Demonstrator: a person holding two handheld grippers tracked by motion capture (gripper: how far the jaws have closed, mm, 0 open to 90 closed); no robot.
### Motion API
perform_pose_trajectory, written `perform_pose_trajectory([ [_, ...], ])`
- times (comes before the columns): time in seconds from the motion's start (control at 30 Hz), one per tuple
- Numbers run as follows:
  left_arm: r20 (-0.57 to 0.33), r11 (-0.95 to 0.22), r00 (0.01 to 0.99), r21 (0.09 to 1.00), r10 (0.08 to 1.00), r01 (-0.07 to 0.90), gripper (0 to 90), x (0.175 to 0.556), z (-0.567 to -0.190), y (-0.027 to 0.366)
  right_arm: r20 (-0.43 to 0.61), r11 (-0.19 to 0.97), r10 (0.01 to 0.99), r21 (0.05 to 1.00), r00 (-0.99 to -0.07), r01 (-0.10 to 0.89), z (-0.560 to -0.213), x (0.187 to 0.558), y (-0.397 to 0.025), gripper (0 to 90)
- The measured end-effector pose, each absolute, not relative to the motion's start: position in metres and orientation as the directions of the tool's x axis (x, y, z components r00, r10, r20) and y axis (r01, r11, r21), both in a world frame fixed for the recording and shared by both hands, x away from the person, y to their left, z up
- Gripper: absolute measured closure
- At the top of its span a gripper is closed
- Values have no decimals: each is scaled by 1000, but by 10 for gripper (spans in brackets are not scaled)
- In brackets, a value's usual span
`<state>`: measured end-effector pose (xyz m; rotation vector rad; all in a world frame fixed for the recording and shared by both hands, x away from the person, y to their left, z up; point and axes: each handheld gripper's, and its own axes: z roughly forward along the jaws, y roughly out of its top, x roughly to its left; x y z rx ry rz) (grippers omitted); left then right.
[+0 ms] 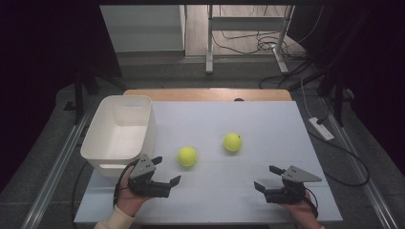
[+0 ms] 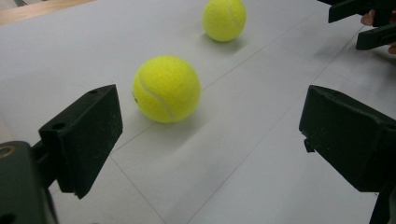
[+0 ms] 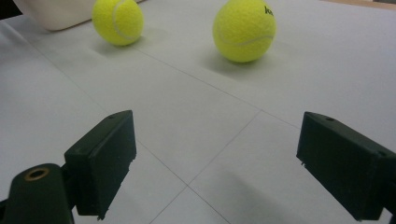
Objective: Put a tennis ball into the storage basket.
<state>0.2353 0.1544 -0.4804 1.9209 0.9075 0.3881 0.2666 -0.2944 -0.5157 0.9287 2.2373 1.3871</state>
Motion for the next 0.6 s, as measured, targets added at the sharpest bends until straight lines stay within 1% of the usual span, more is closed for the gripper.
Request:
perform_pose_trajectory([
  [0.27,-84,-302,681,851,728,429,71,241,-477,148,41,311,687,886,-725,345,-516,267,-295,118],
  [0.6,-91,-303,678,846,729,439,71,247,-474,142,38,314,686,886,-727,342,-516,267,-295,118],
])
